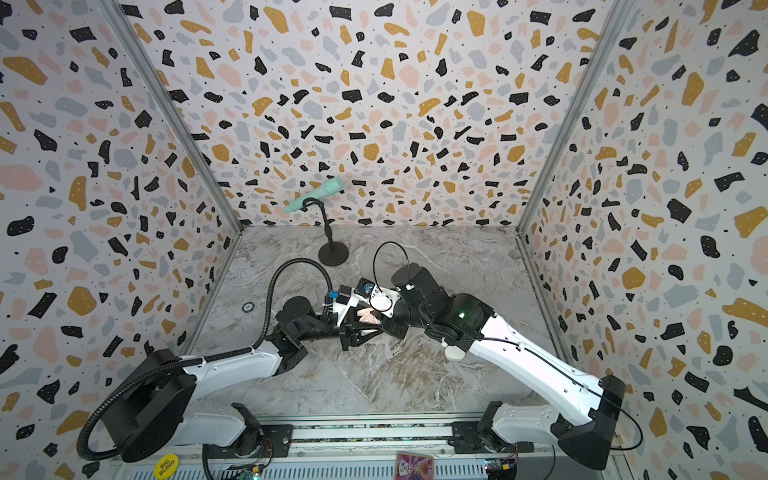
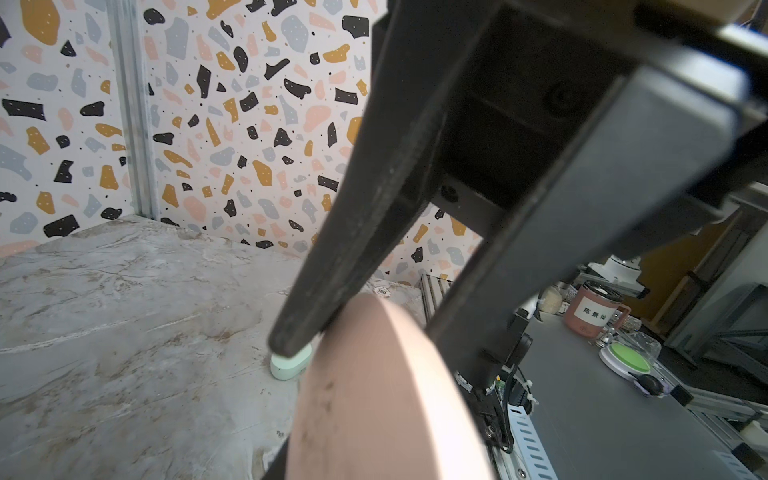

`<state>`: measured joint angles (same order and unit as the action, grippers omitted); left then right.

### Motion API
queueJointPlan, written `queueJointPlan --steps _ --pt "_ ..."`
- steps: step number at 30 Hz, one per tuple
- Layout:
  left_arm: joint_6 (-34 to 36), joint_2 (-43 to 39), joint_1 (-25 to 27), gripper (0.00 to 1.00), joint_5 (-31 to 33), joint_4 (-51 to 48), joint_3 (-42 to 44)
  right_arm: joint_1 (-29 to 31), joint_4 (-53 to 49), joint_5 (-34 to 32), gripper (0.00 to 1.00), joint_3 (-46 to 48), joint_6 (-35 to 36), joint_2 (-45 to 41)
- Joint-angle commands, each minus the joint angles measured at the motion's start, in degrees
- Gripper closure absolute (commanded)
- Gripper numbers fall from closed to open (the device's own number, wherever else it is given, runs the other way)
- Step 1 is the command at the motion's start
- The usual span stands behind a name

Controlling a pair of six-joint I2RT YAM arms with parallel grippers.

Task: Insert the wireless bluetooth earbuds into the charging case

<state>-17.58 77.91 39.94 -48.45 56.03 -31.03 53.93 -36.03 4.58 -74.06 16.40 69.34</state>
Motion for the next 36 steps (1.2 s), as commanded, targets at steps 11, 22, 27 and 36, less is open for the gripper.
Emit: queueJointPlan --steps 11,22,27,36 --pt "1.75 -0.67 0.21 0.54 1.33 -0.73 -2.63 0.65 -0.66 2.28 0.94 -1.45 1.19 -1.2" --pt "4.46 -3.41 0.19 0.17 5.73 -2.96 -0.96 0.57 -2.53 -1.16 0.95 -2.2 -0.33 -1.21" --pt "7.93 -5.14 0.3 0.01 7.24 -5.97 -0.43 0.48 -3.51 -1.6 0.95 -2.22 -0.57 -1.77" --pt "15.82 -4.46 2.2 0.0 3.3 -17.79 -3.75 -1.73 -5.37 2.37 0.96 -3.24 1.65 -3.6"
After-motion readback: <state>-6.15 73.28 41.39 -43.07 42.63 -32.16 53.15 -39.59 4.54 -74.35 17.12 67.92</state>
